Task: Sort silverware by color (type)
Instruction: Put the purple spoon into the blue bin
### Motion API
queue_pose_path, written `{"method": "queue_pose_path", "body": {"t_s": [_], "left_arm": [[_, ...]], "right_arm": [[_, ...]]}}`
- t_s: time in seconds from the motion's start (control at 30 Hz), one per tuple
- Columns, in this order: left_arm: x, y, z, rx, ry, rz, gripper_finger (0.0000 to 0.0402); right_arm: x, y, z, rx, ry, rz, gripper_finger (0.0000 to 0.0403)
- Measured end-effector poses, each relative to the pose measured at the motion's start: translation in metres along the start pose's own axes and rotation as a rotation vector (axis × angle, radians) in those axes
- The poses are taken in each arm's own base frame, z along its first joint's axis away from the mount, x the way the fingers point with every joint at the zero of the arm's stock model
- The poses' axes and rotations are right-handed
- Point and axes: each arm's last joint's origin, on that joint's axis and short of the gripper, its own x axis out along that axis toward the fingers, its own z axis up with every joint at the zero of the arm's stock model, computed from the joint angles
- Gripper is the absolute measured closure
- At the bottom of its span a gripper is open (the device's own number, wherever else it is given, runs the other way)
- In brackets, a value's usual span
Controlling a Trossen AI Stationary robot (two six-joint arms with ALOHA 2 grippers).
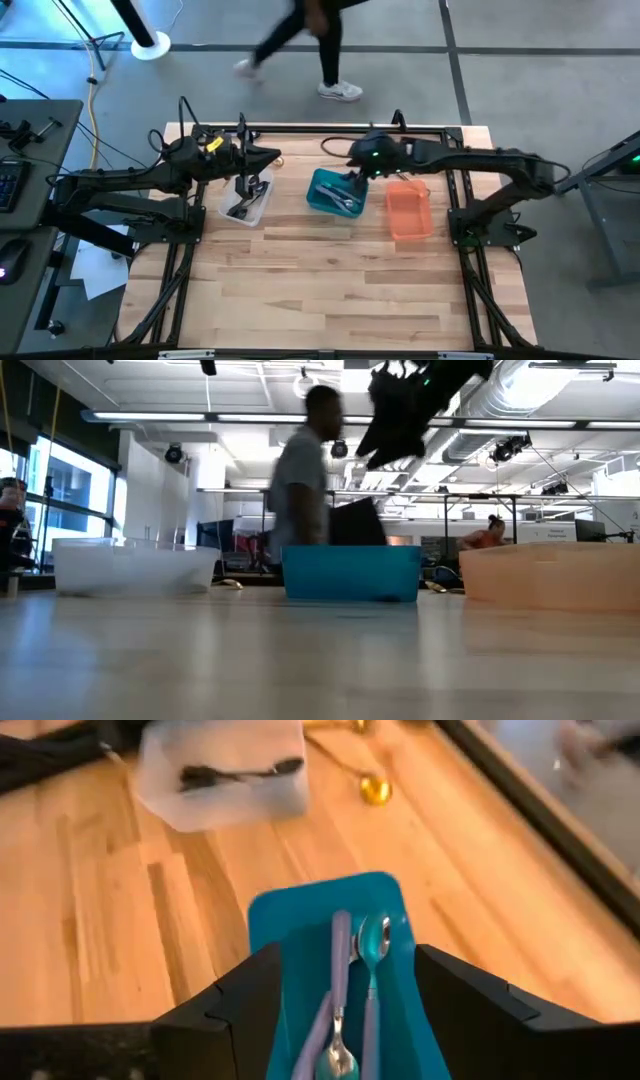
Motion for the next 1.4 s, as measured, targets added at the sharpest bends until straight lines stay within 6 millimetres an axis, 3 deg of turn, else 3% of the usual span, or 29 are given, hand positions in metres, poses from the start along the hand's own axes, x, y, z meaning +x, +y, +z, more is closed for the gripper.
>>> {"method": "queue_pose_path", "body": {"t_s": [0.17, 0.4, 0.53, 0.67, 0.87, 1.17, 1.4], "left_arm": [[0.000, 0.000, -0.001, -0.030, 0.012, 0.002, 0.0401], [0.000, 0.000, -0.002, -0.052, 0.017, 0.002, 0.0401], [0.000, 0.000, -0.002, -0.052, 0.018, 0.003, 0.0402], [0.000, 0.000, -0.003, -0.029, 0.033, 0.006, 0.0401], [0.000, 0.001, -0.004, -0.030, 0.038, 0.009, 0.0401], [0.000, 0.000, -0.004, -0.055, 0.038, 0.009, 0.0402], [0.000, 0.001, -0.004, -0.055, 0.039, 0.009, 0.0401]], "right_arm": [[-0.033, -0.003, -0.011, -0.032, -0.074, 0.011, 0.0190], [-0.057, -0.011, -0.056, 0.084, -0.188, 0.058, 0.0190], [-0.067, -0.010, -0.067, 0.130, -0.349, 0.129, 0.0190], [-0.074, -0.005, -0.060, 0.108, -0.505, 0.213, 0.0190], [-0.085, 0.005, -0.032, 0.073, -0.675, 0.329, 0.0190], [-0.103, 0.021, -0.010, -0.076, -0.734, 0.415, 0.0198], [-0.103, 0.025, -0.011, -0.098, -0.735, 0.411, 0.0254]]}}
